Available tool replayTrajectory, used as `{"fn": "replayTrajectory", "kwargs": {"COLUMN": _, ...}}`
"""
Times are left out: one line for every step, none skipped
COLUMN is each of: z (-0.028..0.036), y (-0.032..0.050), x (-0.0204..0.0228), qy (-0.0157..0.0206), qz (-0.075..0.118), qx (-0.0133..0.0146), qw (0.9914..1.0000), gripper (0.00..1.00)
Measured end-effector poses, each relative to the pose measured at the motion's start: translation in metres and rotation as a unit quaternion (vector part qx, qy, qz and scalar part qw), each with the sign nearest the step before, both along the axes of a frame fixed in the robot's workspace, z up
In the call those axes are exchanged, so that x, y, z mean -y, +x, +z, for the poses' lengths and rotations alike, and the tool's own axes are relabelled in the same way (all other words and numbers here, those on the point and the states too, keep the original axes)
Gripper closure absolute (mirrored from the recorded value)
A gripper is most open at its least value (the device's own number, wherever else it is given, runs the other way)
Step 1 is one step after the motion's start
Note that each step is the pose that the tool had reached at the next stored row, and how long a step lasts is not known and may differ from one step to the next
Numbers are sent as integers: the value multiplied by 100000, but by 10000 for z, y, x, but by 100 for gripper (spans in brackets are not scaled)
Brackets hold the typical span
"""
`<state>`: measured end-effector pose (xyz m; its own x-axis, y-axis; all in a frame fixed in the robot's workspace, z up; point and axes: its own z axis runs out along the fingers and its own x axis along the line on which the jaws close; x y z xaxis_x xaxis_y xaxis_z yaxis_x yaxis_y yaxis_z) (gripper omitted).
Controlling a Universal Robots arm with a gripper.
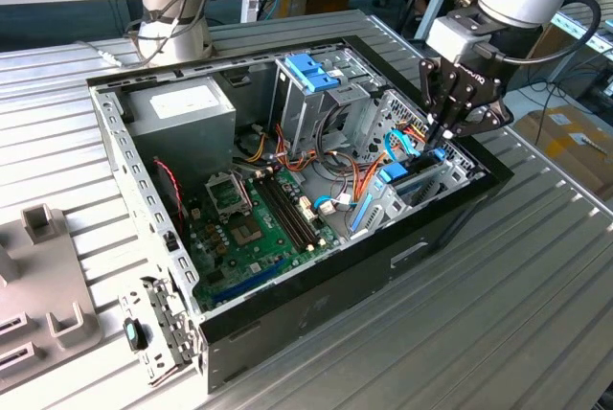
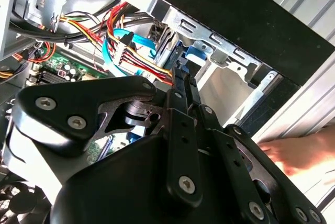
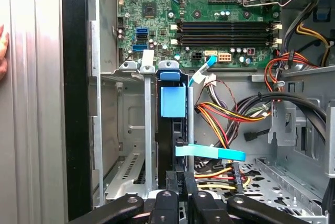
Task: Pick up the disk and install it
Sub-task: 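Insert the second disk wire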
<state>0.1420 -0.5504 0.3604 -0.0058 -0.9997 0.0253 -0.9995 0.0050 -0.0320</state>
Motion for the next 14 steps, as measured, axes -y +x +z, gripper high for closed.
{"fn": "replayTrajectory", "kwargs": {"z": -2, "y": -1, "x": 0, "qy": 15, "qz": -5, "qx": 0, "qw": 100000, "gripper": 84}}
{"fn": "replayTrajectory", "kwargs": {"z": -2, "y": 0, "x": 0, "qy": 11, "qz": -4, "qx": 1, "qw": 100000, "gripper": 84}}
{"fn": "replayTrajectory", "kwargs": {"z": -2, "y": -1, "x": 0, "qy": 11, "qz": -6, "qx": -1, "qw": 100000, "gripper": 84}}
{"fn": "replayTrajectory", "kwargs": {"z": -3, "y": -1, "x": 0, "qy": 69, "qz": 2, "qx": -2, "qw": 100000, "gripper": 84}}
{"fn": "replayTrajectory", "kwargs": {"z": -4, "y": -1, "x": 0, "qy": 349, "qz": 76, "qx": -2, "qw": 99999, "gripper": 84}}
{"fn": "replayTrajectory", "kwargs": {"z": -3, "y": -1, "x": 0, "qy": 461, "qz": 127, "qx": -2, "qw": 99999, "gripper": 84}}
{"fn": "replayTrajectory", "kwargs": {"z": -3, "y": -1, "x": 0, "qy": 493, "qz": 150, "qx": -1, "qw": 99999, "gripper": 84}}
{"fn": "replayTrajectory", "kwargs": {"z": -2, "y": -1, "x": 0, "qy": 490, "qz": 154, "qx": -2, "qw": 99999, "gripper": 84}}
{"fn": "replayTrajectory", "kwargs": {"z": -2, "y": -1, "x": 0, "qy": 508, "qz": 203, "qx": -1, "qw": 99999, "gripper": 84}}
{"fn": "replayTrajectory", "kwargs": {"z": -3, "y": -6, "x": 0, "qy": 510, "qz": 236, "qx": -1, "qw": 99998, "gripper": 84}}
{"fn": "replayTrajectory", "kwargs": {"z": -3, "y": -6, "x": 0, "qy": 508, "qz": 234, "qx": -1, "qw": 99998, "gripper": 84}}
{"fn": "replayTrajectory", "kwargs": {"z": -3, "y": -6, "x": 0, "qy": 507, "qz": 232, "qx": -2, "qw": 99998, "gripper": 84}}
{"fn": "replayTrajectory", "kwargs": {"z": -4, "y": -6, "x": 0, "qy": 508, "qz": 234, "qx": -1, "qw": 99998, "gripper": 84}}
{"fn": "replayTrajectory", "kwargs": {"z": -5, "y": -6, "x": 0, "qy": 504, "qz": 233, "qx": -3, "qw": 99998, "gripper": 84}}
